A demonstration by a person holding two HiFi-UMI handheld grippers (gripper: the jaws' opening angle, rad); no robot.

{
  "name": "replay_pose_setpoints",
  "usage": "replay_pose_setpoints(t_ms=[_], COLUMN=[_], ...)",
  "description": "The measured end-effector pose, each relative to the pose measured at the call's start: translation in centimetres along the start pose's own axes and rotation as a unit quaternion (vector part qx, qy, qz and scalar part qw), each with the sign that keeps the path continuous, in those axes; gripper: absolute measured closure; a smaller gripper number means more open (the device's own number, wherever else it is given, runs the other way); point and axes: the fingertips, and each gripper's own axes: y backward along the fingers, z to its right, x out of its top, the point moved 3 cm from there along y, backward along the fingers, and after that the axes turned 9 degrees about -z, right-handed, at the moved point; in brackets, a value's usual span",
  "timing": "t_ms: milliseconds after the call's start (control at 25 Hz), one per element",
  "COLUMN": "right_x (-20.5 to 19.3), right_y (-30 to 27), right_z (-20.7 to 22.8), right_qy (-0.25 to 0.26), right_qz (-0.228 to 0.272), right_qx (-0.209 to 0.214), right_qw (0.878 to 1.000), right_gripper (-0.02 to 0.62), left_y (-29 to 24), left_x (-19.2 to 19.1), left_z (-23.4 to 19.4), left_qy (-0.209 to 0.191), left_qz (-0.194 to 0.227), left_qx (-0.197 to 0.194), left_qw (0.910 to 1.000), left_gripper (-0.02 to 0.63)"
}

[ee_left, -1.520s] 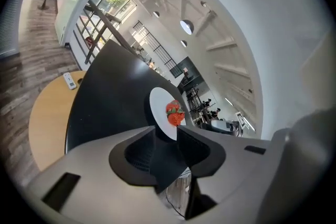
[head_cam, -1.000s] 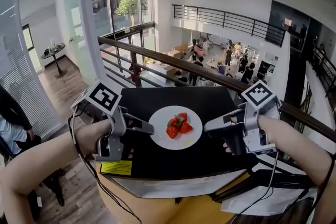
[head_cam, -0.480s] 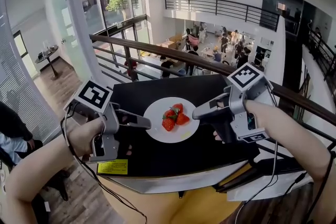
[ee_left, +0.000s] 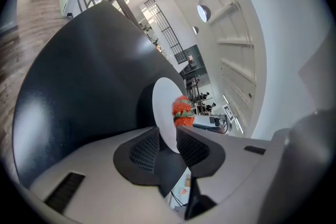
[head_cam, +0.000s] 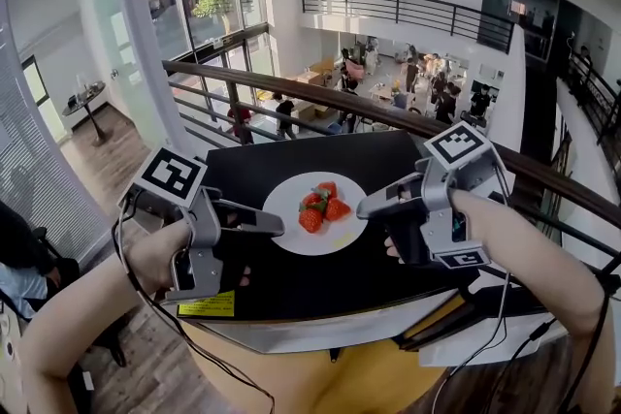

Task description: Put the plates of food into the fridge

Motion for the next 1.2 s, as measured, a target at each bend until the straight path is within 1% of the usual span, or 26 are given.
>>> replay_pose_setpoints(t_ms=[80, 120, 160, 240, 440, 600, 680, 880, 1000, 1120, 1200], right_x=[0.1, 0.1, 0.1, 0.1, 0.0, -0.8, -2.0, -6.3, -8.7, -10.8, -12.9], right_y=[0.0, 0.0, 0.0, -0.1, -0.1, -0.1, 0.1, 1.2, 3.3, 3.7, 4.2], right_z=[-0.1, -0.1, -0.1, -0.1, -0.6, -1.9, -2.3, -4.0, -4.1, -4.7, -3.4], right_qy=[0.005, 0.006, 0.005, 0.0, 0.0, 0.015, 0.023, 0.046, 0.063, 0.073, 0.078], right_qz=[0.009, 0.012, 0.015, 0.018, 0.02, 0.026, 0.032, 0.053, 0.068, 0.08, 0.085], right_qx=[0.007, 0.012, 0.018, 0.029, 0.059, 0.087, 0.099, 0.123, 0.133, 0.137, 0.139], right_qw=[1.0, 1.0, 1.0, 0.999, 0.998, 0.996, 0.994, 0.99, 0.987, 0.985, 0.983], right_gripper=[0.568, 0.569, 0.569, 0.571, 0.575, 0.577, 0.577, 0.577, 0.577, 0.577, 0.577], left_y=[0.1, 0.2, 0.3, 0.5, 0.9, 2.1, 2.8, 4.1, 3.1, 3.6, 2.5], left_x=[0.0, 0.0, 0.1, 0.2, 0.1, -0.1, -0.9, -4.4, -6.7, -8.5, -10.7], left_z=[0.0, -0.1, -0.2, -0.3, -0.5, 0.4, 1.2, 3.2, 4.9, 5.7, 5.5], left_qy=[-0.001, 0.002, 0.007, 0.014, 0.021, 0.011, 0.001, -0.022, -0.033, -0.036, -0.034], left_qz=[0.008, 0.014, 0.02, 0.029, 0.035, 0.047, 0.055, 0.066, 0.073, 0.074, 0.072], left_qx=[-0.005, -0.008, -0.014, -0.029, -0.06, -0.093, -0.108, -0.137, -0.146, -0.151, -0.156], left_qw=[1.0, 0.9999, 0.9997, 0.999, 0.9973, 0.9945, 0.9927, 0.9882, 0.986, 0.9851, 0.9845], left_gripper=[0.507, 0.544, 0.554, 0.56, 0.565, 0.572, 0.577, 0.583, 0.584, 0.586, 0.588])
